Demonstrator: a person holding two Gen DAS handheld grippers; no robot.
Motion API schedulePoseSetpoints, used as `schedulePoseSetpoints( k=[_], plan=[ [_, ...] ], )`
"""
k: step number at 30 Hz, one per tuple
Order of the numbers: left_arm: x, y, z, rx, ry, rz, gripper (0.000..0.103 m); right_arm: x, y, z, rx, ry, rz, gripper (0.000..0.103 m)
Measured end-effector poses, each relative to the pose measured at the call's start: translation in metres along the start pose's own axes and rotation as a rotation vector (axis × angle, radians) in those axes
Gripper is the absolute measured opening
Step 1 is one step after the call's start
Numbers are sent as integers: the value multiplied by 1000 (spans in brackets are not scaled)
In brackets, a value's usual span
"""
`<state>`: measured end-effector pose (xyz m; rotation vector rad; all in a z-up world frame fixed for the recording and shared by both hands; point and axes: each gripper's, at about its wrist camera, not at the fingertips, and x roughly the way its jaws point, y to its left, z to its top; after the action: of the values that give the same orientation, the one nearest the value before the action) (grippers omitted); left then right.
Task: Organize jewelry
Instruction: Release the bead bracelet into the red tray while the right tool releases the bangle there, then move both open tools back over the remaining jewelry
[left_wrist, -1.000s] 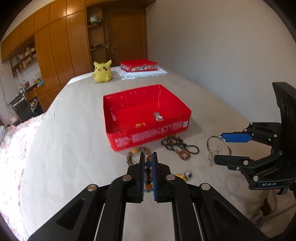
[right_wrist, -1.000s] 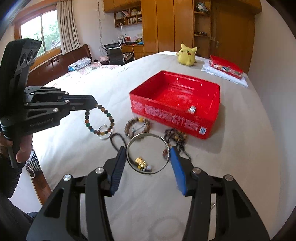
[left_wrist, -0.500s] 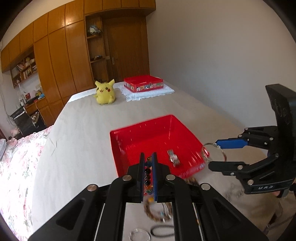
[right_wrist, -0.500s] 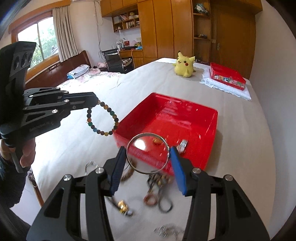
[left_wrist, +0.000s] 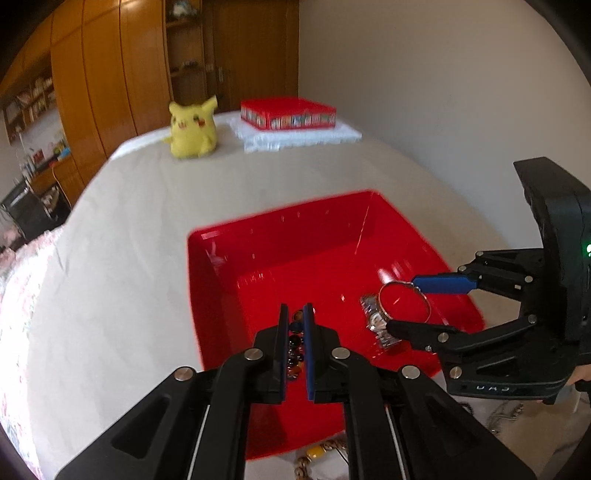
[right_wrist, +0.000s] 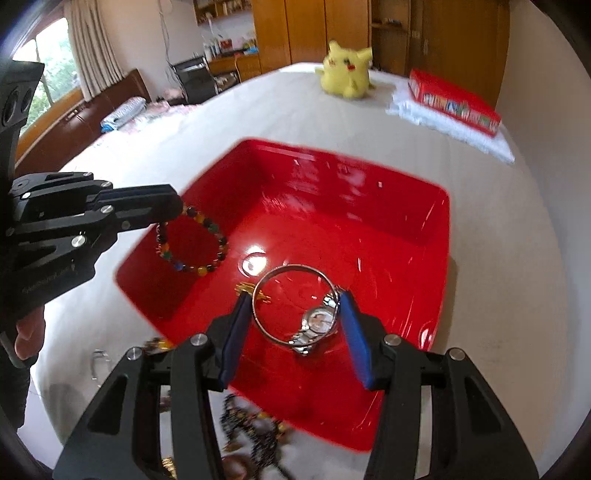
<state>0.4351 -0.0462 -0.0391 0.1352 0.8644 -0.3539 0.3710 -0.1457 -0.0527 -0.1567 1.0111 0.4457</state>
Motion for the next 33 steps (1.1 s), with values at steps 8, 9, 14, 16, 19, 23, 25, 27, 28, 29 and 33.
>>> schedulePoseSetpoints(
  k=[8, 9, 14, 16, 19, 23, 25, 27, 28, 29, 33],
  plan=[
    [33, 7, -18, -12, 60, -1, 7, 25, 1, -5, -30, 56, -40, 49],
    [35, 7, -20, -10, 64, 0, 7, 25, 2, -6, -36, 59, -46, 49],
    [37, 11, -24, -25, 75, -1, 11, 25, 6, -7, -49, 67, -56, 58],
    [35, 11, -25, -24, 72, 7, 16, 24, 7, -7, -52, 66, -60, 58],
    [29, 12, -25, -22, 71, 16, 28, 12, 7, -8, -39, 50, -55, 58],
    [9, 11, -25, -26, 50, 23, 34, -17, 9, -11, -23, 2, -40, 58],
    [-6, 10, -25, -24, 33, 23, 37, -37, 14, -15, -22, -27, -31, 59],
    [-30, 7, -29, -14, 6, 32, 43, -59, 18, -22, -21, -63, -17, 61],
    [-39, 6, -31, -10, -3, 38, 47, -71, 21, -28, -21, -82, -11, 62],
    [-51, 5, -36, -7, -16, 44, 49, -84, 26, -35, -21, -102, 0, 62],
    [-96, 0, -70, 6, -49, 58, 63, -125, 38, -68, -12, -161, 28, 67]
  ],
)
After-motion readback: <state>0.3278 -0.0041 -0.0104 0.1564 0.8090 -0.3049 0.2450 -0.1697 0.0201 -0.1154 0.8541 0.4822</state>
